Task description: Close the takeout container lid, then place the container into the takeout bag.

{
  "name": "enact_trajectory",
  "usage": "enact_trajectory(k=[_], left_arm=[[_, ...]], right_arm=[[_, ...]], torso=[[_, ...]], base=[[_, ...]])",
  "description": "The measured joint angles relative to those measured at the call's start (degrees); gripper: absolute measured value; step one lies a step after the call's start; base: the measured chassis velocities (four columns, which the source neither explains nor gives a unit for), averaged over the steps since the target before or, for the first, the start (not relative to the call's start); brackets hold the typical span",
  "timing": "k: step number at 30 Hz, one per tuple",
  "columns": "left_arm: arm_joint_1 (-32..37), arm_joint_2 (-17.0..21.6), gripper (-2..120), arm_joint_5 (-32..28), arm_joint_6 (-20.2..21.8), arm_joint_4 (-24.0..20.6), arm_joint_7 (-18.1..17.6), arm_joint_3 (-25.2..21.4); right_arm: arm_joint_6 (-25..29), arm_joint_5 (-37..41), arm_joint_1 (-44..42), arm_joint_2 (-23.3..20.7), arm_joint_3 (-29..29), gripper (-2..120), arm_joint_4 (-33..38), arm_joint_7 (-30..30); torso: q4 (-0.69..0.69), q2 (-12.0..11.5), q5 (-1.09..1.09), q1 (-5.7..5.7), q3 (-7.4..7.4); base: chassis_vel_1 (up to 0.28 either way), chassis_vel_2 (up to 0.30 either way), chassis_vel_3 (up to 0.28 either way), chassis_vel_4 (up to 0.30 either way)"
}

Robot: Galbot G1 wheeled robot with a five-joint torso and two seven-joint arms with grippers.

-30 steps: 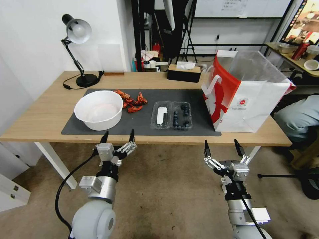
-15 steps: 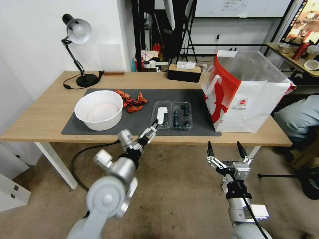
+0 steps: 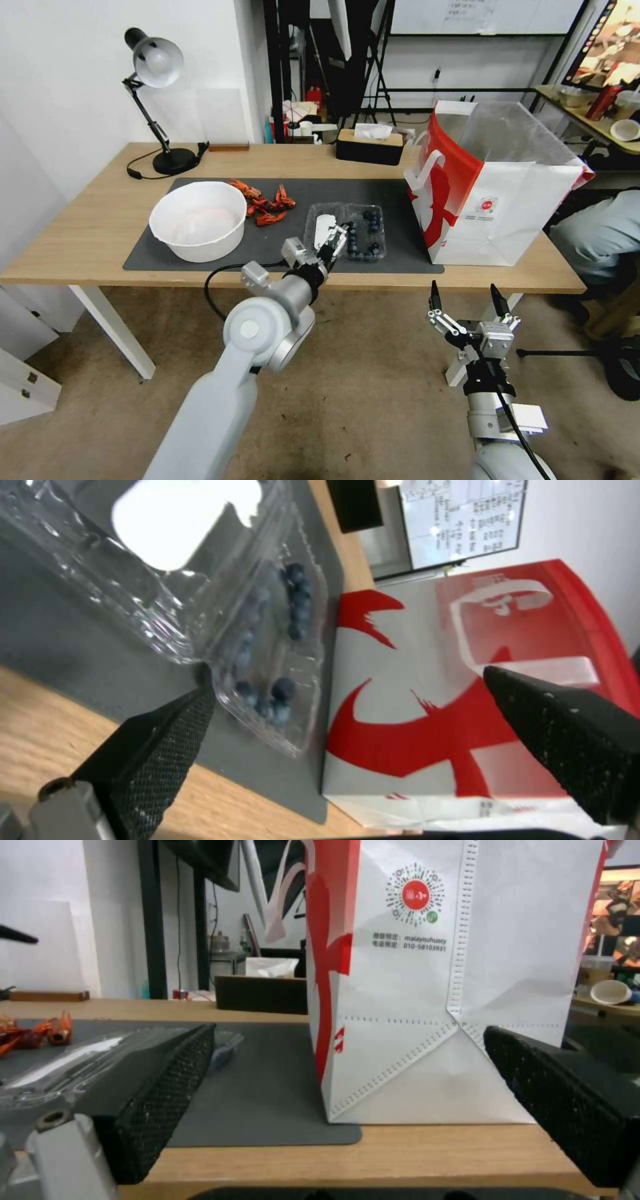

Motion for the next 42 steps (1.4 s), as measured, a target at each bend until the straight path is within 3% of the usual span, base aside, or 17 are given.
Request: enact_trajectory(k=[11, 29, 34, 37, 38, 42], left_arm=[[-1.6, -1.2, 100, 1.3, 0.2, 4.2, -2.8, -0.8], [-2.3, -1.6, 100, 5.0, -1.5, 6.7, -1.0, -1.4], [-1.7, -0.4, 100, 10.6, -3.4, 7.0, 4.1, -0.2], [-0.8, 0.5, 100, 16.4, -6.0, 7.2, 10.0, 1.9], [-0.8, 0.5, 100, 16.4, -6.0, 7.2, 10.0, 1.9], [0.1, 1.8, 100, 26.1, -10.8, 9.4, 18.7, 4.1]], right_arm=[[-0.8, 0.2, 1.1, -0.2, -0.3, 100, -0.1, 0.8], [-0.8, 0.4, 0.8, -0.1, -0.1, 100, 0.6, 1.0], [-0.8, 0.3, 0.7, -0.1, -0.1, 100, 0.9, 1.0], [-0.7, 0.3, 0.7, 0.0, -0.2, 100, 0.9, 1.0], [-0.7, 0.3, 0.7, 0.0, -0.2, 100, 0.9, 1.0], [-0.6, 0.1, 0.6, 0.2, -0.3, 100, 0.9, 1.0]], torso=[[0.00, 0.0, 0.00, 0.00, 0.00], [0.00, 0.0, 0.00, 0.00, -0.01], [0.00, 0.0, 0.00, 0.00, -0.01], [-0.01, 0.0, 0.00, 0.00, -0.01], [-0.01, 0.0, 0.00, 0.00, -0.01], [0.00, 0.0, 0.00, 0.00, -0.01]], base=[[0.000, 0.000, 0.000, 0.000], [0.000, 0.000, 0.000, 0.000], [0.000, 0.000, 0.000, 0.000], [0.000, 0.000, 0.000, 0.000], [0.000, 0.000, 0.000, 0.000], [0.000, 0.000, 0.000, 0.000]])
